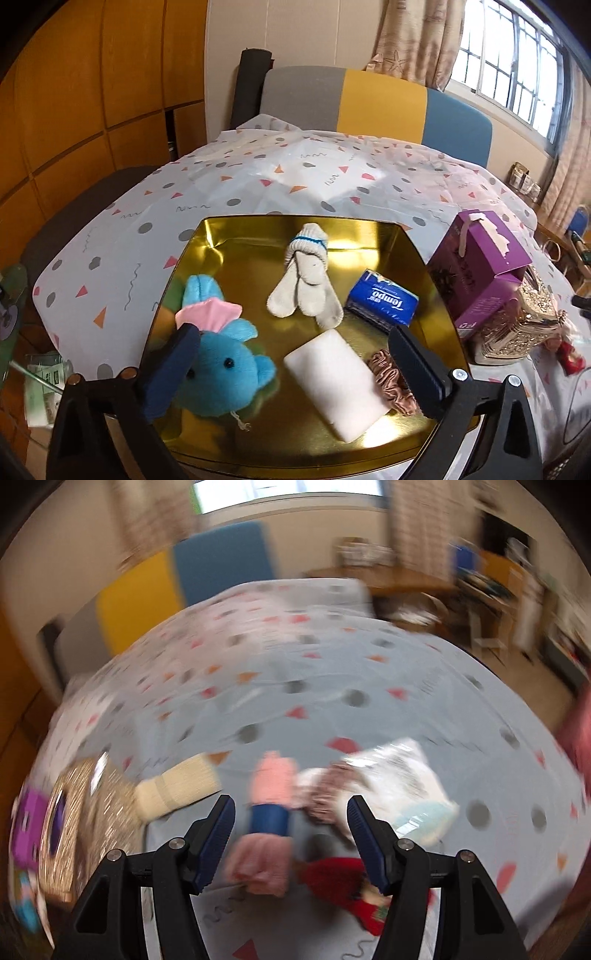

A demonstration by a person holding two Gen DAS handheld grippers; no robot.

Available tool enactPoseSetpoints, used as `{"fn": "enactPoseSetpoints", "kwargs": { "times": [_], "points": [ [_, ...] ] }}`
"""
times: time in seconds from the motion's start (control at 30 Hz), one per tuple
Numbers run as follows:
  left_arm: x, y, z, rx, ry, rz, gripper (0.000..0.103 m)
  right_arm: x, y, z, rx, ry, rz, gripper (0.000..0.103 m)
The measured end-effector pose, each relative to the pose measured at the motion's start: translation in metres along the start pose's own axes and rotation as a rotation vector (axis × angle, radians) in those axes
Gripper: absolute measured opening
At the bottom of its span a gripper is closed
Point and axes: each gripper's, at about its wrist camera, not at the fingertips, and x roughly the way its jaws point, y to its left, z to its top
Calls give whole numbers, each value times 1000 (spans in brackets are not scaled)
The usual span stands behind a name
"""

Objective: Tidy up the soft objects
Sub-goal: 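Grasp the beige mesh roll with the right tool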

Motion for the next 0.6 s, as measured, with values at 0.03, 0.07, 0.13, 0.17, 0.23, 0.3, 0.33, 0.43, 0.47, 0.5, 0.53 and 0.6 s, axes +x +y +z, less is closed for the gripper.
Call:
{"fn": "enactPoseSetpoints", "kwargs": {
  "times": [0.03,0.07,0.13,0.17,0.23,0.3,0.33,0.43,0.47,0.5,0.53,0.6],
  "points": [
    [0,-1,1,-3,-3,-6,102,2,10,2,-57,11,15,64],
    [0,-1,1,-6,-3,-10,102,4,21,5,-128,22,26,64],
    [0,-1,3,-11,-1,-14,102,12,49,9,-313,49,27,64],
    [1,-1,3,-12,4,-15,102,17,61,9,-395,63,21,64],
    [2,1,4,-26,7,-15,102,28,84,8,-565,97,12,64],
    [4,5,6,-49,14,-10,102,42,104,5,-732,136,-9,64],
    [6,7,7,-57,16,-3,102,49,113,4,-818,154,-21,64],
    [12,11,10,-72,29,25,102,64,130,-3,-971,193,-17,64],
    [15,12,11,-77,35,33,102,68,135,-4,-1010,202,-15,64],
    [17,12,12,-80,41,45,102,73,139,-4,-1049,211,-12,64],
    [19,13,13,-81,44,55,102,77,143,-5,-1079,220,-5,64],
    [25,13,15,-85,57,75,102,86,150,-5,-1148,236,10,64]
  ]
}}
